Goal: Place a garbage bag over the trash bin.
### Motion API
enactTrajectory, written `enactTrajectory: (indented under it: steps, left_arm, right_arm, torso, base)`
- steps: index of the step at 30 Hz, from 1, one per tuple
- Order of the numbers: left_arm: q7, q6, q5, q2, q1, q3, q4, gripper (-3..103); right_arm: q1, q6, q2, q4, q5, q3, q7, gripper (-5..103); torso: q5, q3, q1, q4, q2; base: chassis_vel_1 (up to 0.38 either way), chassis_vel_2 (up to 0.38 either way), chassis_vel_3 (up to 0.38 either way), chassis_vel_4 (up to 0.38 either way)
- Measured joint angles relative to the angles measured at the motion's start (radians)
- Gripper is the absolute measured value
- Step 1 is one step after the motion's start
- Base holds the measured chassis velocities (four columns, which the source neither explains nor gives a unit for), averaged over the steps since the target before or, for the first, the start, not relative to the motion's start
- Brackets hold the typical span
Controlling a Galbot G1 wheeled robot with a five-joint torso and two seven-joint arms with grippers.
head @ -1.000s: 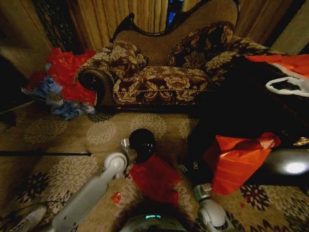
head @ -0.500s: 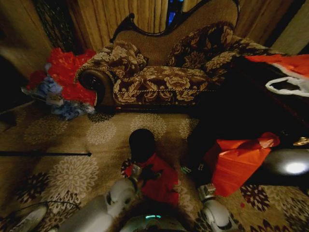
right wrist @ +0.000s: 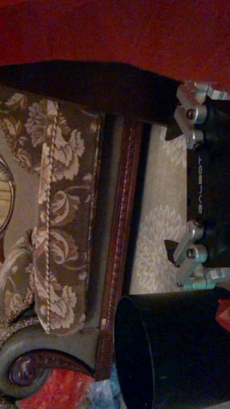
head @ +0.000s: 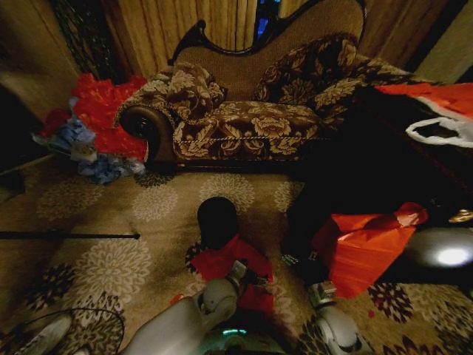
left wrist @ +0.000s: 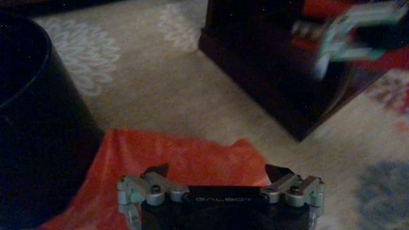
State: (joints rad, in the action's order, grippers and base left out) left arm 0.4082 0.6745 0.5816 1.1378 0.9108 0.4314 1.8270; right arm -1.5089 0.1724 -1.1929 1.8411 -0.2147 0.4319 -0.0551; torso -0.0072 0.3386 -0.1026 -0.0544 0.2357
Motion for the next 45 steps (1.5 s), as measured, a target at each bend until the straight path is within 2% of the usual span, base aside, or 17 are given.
enactTrajectory:
  steps: [11, 14, 15, 17, 20, 22, 25, 26, 29, 31, 35, 40, 43, 45]
  left_arm:
    - [-0.050, 0.023, -0.023, 0.031, -0.021, 0.045, -0.086, 100]
    - [-0.067, 0.013, -0.068, 0.044, -0.031, 0.049, -0.128, 100]
    - [-0.071, 0.002, -0.089, 0.047, -0.035, 0.052, -0.146, 103]
    - [-0.074, -0.006, -0.099, 0.049, -0.038, 0.054, -0.158, 99]
    - [-0.078, -0.016, -0.113, 0.056, -0.046, 0.056, -0.189, 84]
    - [-0.079, -0.018, -0.114, 0.058, -0.047, 0.057, -0.195, 84]
    - [-0.085, -0.030, -0.116, 0.067, -0.049, 0.057, -0.212, 67]
    - [-0.085, -0.030, -0.116, 0.067, -0.049, 0.057, -0.212, 67]
    - [-0.090, -0.043, -0.123, 0.075, -0.057, 0.047, -0.220, 51]
    - [-0.091, -0.050, -0.129, 0.076, -0.059, 0.041, -0.225, 51]
    - [-0.097, -0.072, -0.147, 0.075, -0.061, 0.001, -0.229, 29]
    - [-0.095, -0.092, -0.148, 0.068, -0.060, -0.032, -0.225, 19]
    - [-0.078, -0.105, -0.127, 0.058, -0.059, -0.077, -0.187, 3]
    - [-0.069, -0.113, -0.116, 0.056, -0.062, -0.090, -0.177, 1]
  right_arm:
    - [0.008, 0.008, -0.003, -0.020, -0.005, -0.001, 0.000, 100]
    - [0.012, 0.009, -0.003, -0.027, -0.007, -0.002, 0.000, 100]
    - [0.012, 0.011, -0.004, -0.031, -0.007, -0.002, 0.000, 100]
    - [0.011, 0.012, -0.005, -0.033, -0.006, -0.002, 0.001, 100]
    - [0.008, 0.018, -0.009, -0.040, -0.005, -0.001, 0.001, 100]
    - [0.008, 0.019, -0.010, -0.043, -0.005, -0.001, 0.001, 100]
    - [0.006, 0.024, -0.011, -0.046, -0.003, 0.000, 0.001, 100]
    - [0.006, 0.024, -0.011, -0.046, -0.003, 0.000, 0.001, 100]
    - [0.006, 0.024, -0.007, -0.044, -0.003, 0.001, 0.000, 100]
    - [0.007, 0.024, -0.007, -0.044, -0.003, 0.003, -0.001, 100]
    - [0.009, 0.023, -0.007, -0.042, -0.004, 0.004, -0.006, 100]
    - [0.010, 0.022, -0.007, -0.040, -0.003, 0.004, -0.011, 100]
    - [0.008, 0.020, -0.007, -0.029, -0.002, 0.005, -0.015, 100]
    - [0.006, 0.020, -0.007, -0.025, -0.002, 0.004, -0.015, 100]
  torso:
    - [-0.0001, 0.000, 0.000, 0.0000, 0.000]
    - [-0.0001, 0.000, 0.000, 0.0001, 0.000]
    - [0.0000, 0.000, 0.000, 0.0001, 0.000]
    - [-0.0002, 0.000, 0.000, 0.0001, 0.000]
    - [-0.0002, 0.000, 0.000, 0.0000, 0.000]
    - [-0.0001, 0.000, 0.000, 0.0000, 0.000]
    - [-0.0001, 0.000, 0.000, 0.0000, 0.000]
    - [-0.0001, 0.000, 0.000, 0.0000, 0.000]
    - [-0.0001, 0.000, 0.000, 0.0000, 0.000]
    - [-0.0001, 0.000, 0.000, 0.0000, 0.000]
    - [-0.0002, 0.000, 0.000, 0.0000, 0.000]
    - [-0.0001, 0.000, 0.000, 0.0000, 0.000]
    - [-0.0001, 0.000, 0.000, 0.0001, 0.000]
    - [-0.0003, 0.000, 0.000, 0.0001, 0.000]
  base:
    - [0.000, 0.000, 0.000, 0.000]
    - [0.000, 0.000, 0.000, 0.000]
    - [0.000, 0.000, 0.000, 0.000]
    - [0.000, 0.000, 0.000, 0.000]
    - [0.000, 0.000, 0.000, 0.000]
    - [0.000, 0.000, 0.000, 0.000]
    - [0.000, 0.000, 0.000, 0.000]
    - [0.000, 0.000, 0.000, 0.000]
    - [0.000, 0.000, 0.000, 0.000]
    - [0.000, 0.000, 0.000, 0.000]
    - [0.000, 0.000, 0.000, 0.000]
    - [0.000, 0.000, 0.000, 0.000]
    - [0.000, 0.000, 0.000, 0.000]
    - [0.000, 0.000, 0.000, 0.000]
